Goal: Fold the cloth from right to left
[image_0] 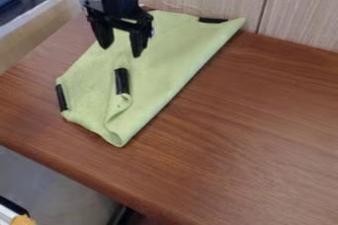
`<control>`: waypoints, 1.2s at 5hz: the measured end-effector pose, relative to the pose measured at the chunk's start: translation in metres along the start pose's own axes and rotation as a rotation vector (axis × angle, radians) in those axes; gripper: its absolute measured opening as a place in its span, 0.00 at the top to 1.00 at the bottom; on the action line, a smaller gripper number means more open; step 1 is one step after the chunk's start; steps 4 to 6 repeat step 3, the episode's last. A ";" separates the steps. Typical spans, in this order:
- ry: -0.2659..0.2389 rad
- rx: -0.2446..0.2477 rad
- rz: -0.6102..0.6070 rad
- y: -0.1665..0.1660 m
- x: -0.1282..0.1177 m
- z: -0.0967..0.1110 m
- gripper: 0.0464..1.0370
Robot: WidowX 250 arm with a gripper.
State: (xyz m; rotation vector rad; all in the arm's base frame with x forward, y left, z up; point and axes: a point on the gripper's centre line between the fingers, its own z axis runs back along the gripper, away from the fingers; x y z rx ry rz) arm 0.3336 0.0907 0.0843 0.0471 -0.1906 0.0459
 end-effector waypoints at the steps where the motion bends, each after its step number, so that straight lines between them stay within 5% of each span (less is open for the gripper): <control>1: 0.000 0.006 -0.004 0.000 -0.002 0.009 0.04; 2: -0.050 0.014 -0.019 -0.004 0.005 0.031 0.04; 6: -0.052 0.014 -0.021 -0.004 0.005 0.032 0.04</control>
